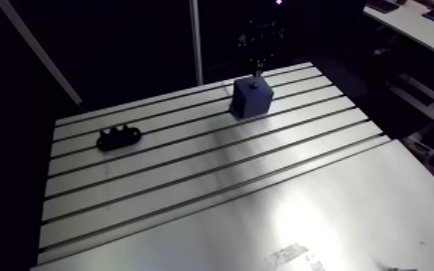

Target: Pick up the M10 bolt and insert it into the hex recess until seated.

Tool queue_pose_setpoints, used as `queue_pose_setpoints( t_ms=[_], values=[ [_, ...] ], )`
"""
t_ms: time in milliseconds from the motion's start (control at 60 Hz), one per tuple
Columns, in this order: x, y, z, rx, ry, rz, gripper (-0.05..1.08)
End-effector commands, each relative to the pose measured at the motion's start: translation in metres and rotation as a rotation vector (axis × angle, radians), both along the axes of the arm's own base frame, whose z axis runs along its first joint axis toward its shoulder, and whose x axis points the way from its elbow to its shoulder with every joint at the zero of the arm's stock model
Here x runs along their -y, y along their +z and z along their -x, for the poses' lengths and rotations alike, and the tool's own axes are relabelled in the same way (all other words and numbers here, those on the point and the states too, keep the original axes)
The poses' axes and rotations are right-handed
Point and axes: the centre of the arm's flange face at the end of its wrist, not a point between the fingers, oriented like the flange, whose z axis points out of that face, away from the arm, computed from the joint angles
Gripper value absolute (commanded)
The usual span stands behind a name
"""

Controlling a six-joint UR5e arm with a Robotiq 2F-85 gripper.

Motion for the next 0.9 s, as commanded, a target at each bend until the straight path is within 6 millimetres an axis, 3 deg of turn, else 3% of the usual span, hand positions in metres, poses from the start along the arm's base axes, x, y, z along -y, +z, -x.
queue_pose_setpoints(
  t_ms=[17, 900],
  values=[
    [-0.002, 0.004, 0.003, 0.003, -0.009, 0.000, 1.03],
    [0.001, -0.007, 0.003, 0.017, 0.008, 0.009, 1.06]
  ],
)
